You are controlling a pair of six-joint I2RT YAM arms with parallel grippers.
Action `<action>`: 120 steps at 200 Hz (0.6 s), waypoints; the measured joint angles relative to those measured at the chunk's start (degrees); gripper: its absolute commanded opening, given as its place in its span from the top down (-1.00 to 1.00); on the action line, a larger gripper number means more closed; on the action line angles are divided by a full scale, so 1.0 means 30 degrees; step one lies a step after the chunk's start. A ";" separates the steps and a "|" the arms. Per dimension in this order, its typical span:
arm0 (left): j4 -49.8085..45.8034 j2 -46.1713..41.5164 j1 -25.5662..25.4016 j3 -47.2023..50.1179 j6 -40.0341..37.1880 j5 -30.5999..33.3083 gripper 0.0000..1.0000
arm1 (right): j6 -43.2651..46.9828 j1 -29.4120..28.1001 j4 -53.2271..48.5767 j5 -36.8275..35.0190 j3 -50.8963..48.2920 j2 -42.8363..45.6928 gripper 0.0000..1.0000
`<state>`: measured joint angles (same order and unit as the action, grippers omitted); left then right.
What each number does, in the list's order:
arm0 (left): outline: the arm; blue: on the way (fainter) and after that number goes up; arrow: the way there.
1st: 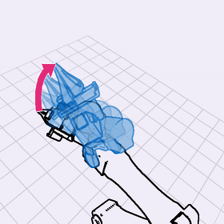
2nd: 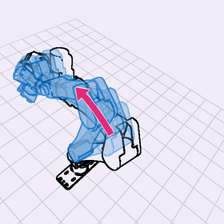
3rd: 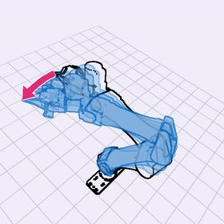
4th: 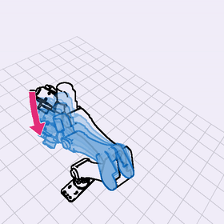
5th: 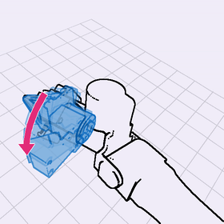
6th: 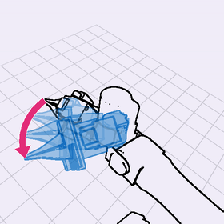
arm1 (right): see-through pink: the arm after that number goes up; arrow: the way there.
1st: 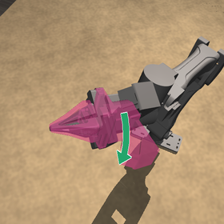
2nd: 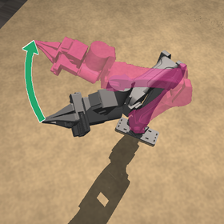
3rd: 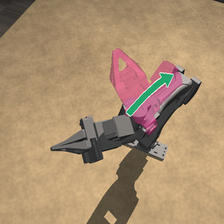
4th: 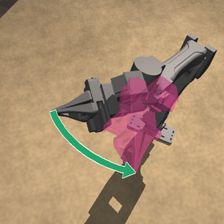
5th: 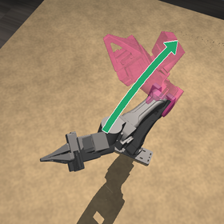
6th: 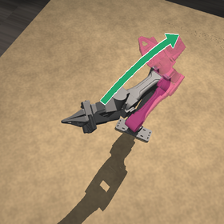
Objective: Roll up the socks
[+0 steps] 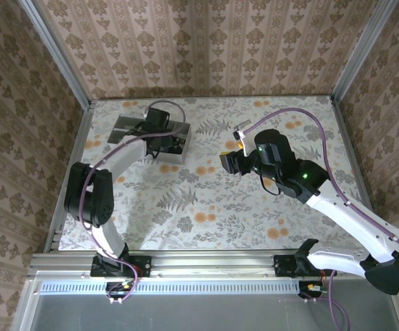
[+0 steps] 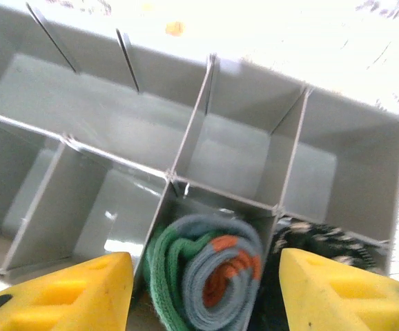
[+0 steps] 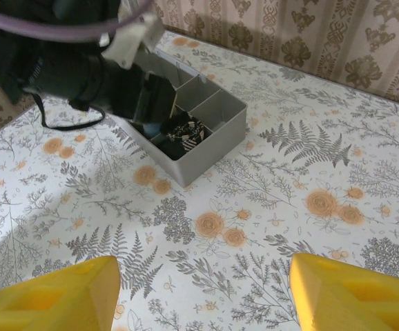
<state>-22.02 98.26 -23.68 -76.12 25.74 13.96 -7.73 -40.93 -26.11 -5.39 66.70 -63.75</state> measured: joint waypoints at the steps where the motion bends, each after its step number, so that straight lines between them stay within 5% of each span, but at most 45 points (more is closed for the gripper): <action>1: -0.0029 -0.0036 0.0000 -0.0044 0.0022 0.0000 -0.15 | 0.0000 0.0000 0.0007 0.0000 0.0000 0.0000 -0.34; 27: -0.0882 -0.1457 0.0321 -0.0998 0.0663 -0.0546 -0.10 | 0.0000 0.0000 0.0007 0.0000 0.0000 0.0000 -0.34; 58: -0.1056 -0.2703 0.1260 -0.1005 0.1435 -0.2033 0.28 | 0.0007 0.0000 0.0022 -0.0007 0.0000 -0.0007 -0.31; 82: -0.1107 -0.3038 0.1909 -0.0714 0.2033 -0.3337 0.24 | 0.0007 0.0000 0.0029 -0.0087 0.0000 -0.0036 -0.31; 94: -0.1122 -0.3242 0.2055 -0.0350 0.2280 -0.3905 0.12 | 0.0000 0.0000 0.0036 -0.0160 0.0000 -0.0036 -0.41; 99: -0.1115 -0.3366 0.2084 -0.0160 0.2433 -0.4102 0.05 | 0.0007 0.0000 0.0036 -0.0211 0.0000 -0.0029 -0.95; 104: -0.1115 -0.3548 0.2091 0.0051 0.2514 -0.4277 -0.04 | -0.0029 0.0000 0.0051 -0.0262 -0.0007 -0.0015 -1.00; 110: -0.1137 -0.3774 0.2091 0.0284 0.2565 -0.4473 -0.41 | -0.0007 0.0000 0.0087 -0.0313 -0.0051 0.0022 -1.00; 115: -0.1173 -0.4000 0.2091 0.0495 0.2616 -0.4619 -0.92 | 0.0015 0.0000 0.0168 -0.0364 -0.0146 0.0102 -1.00; 120: -0.1180 -0.4291 0.2091 0.0736 0.2725 -0.4750 -1.00 | 0.0058 0.0000 0.0226 -0.0401 -0.0277 0.0204 -1.00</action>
<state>-25.56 85.38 -17.41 -73.91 33.91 -0.30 -7.55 -40.93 -25.43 -6.59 65.87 -63.13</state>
